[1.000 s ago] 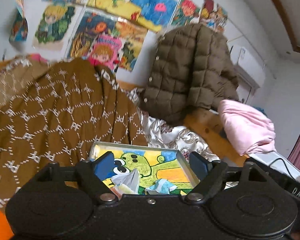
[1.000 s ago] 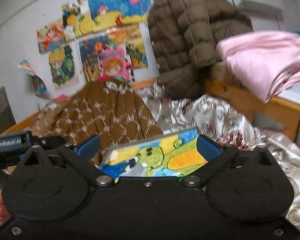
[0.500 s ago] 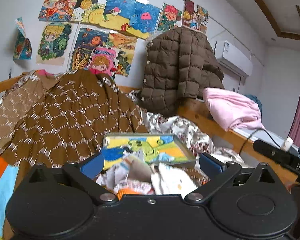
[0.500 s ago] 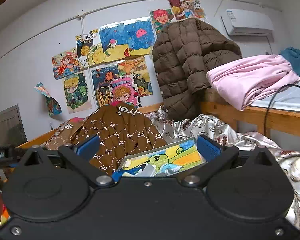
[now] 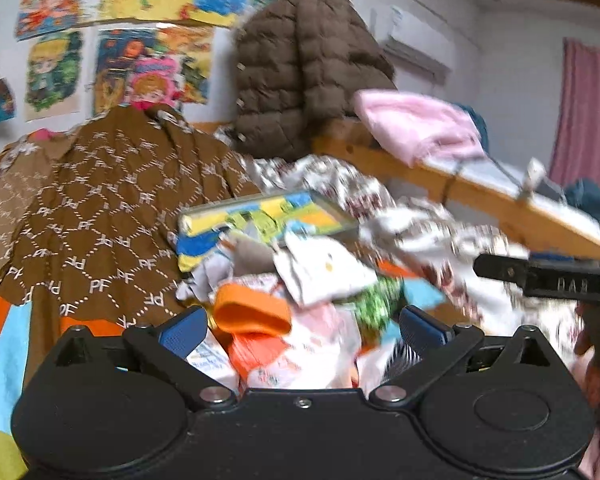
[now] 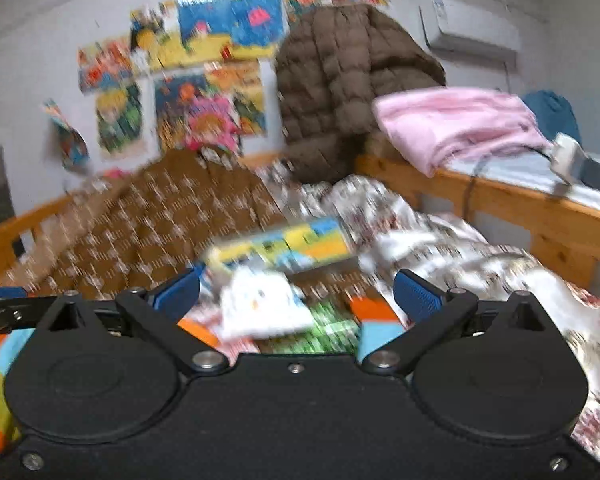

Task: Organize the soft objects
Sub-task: 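Grasp the white cloth with the left tool while the right tool grasps the striped sock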

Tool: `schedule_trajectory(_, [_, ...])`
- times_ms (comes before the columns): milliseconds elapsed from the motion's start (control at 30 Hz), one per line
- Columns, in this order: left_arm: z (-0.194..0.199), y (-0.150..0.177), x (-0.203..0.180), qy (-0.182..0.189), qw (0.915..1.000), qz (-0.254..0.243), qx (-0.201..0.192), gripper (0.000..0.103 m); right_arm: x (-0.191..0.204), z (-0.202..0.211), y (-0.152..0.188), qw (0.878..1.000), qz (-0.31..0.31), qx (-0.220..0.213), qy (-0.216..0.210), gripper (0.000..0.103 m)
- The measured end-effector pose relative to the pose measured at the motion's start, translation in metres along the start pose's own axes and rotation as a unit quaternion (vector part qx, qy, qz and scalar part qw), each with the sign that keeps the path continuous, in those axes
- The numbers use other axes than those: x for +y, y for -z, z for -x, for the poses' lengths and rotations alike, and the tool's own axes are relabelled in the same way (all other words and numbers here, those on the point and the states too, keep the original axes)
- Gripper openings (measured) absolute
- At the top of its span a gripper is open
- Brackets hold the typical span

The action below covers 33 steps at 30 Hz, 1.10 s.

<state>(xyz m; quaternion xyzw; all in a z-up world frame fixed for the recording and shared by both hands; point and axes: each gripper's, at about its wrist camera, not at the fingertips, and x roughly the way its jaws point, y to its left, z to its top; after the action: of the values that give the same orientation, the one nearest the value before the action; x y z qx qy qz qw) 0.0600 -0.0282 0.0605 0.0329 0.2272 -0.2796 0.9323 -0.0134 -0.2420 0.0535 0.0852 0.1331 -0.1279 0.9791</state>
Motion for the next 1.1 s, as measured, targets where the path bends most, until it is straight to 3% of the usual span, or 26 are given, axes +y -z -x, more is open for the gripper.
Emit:
schedule_trajectory(233, [-0.020, 0.013, -0.010, 0.010, 0.9980, -0.033, 0.052, 0.102, -0.009, -0.007, 0.012, 0.995, 0.008, 0.099, 0.007, 0.103])
schedule_trajectory(500, [-0.034, 0.018, -0.008, 0.008, 0.9963, -0.025, 0.082, 0.102, 0.007, -0.017, 0.020, 0.986, 0.042, 0.161, 0.024, 0.103])
schedule_trajectory(700, [-0.049, 0.027, -0.015, 0.009, 0.9932, -0.053, 0.103, 0.102, 0.028, -0.038, 0.031, 0.974, 0.088, 0.206, 0.035, 0.102])
schedule_trajectory(1100, [-0.082, 0.048, -0.023, 0.019, 0.9836, -0.110, 0.142, 0.100, 0.031, -0.086, 0.038, 0.956, 0.094, 0.277, 0.021, 0.102])
